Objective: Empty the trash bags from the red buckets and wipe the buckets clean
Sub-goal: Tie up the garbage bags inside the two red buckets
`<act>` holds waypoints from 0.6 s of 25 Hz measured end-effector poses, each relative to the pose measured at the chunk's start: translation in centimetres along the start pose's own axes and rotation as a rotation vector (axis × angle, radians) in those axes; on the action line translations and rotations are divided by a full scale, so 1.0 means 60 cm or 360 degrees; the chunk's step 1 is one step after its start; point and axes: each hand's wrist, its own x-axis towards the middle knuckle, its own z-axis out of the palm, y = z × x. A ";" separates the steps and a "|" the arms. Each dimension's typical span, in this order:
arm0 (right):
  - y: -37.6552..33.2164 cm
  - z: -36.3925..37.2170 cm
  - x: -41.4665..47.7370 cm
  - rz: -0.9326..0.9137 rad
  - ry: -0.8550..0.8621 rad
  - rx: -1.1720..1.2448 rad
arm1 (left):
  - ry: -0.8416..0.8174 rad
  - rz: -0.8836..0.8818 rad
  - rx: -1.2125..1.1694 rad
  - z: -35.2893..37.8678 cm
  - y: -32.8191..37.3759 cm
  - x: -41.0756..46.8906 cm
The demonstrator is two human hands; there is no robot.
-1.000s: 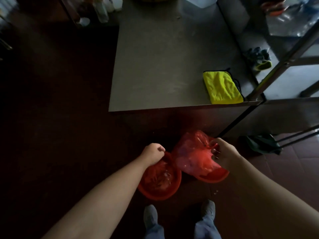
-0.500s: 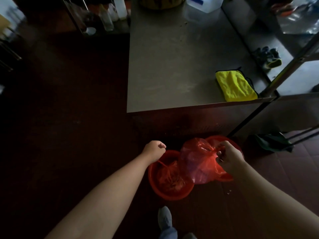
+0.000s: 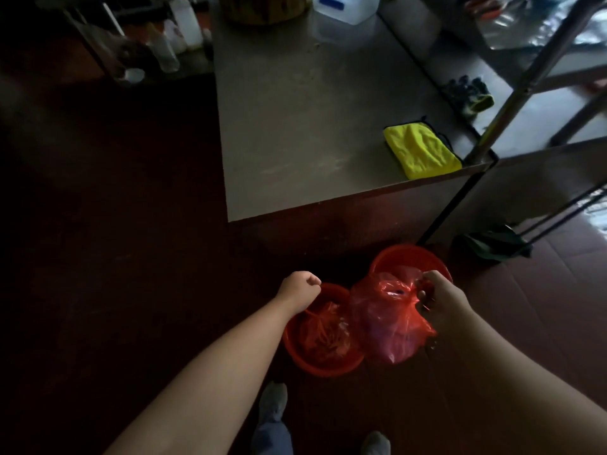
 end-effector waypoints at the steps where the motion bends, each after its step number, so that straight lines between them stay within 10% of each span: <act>1: 0.003 -0.001 -0.002 0.0000 0.0013 0.0009 | -0.0001 -0.0001 0.0015 -0.004 -0.001 0.008; 15: 0.236 -0.067 0.023 0.0038 0.0698 0.0587 | -0.0321 0.0151 0.0538 0.065 -0.143 0.202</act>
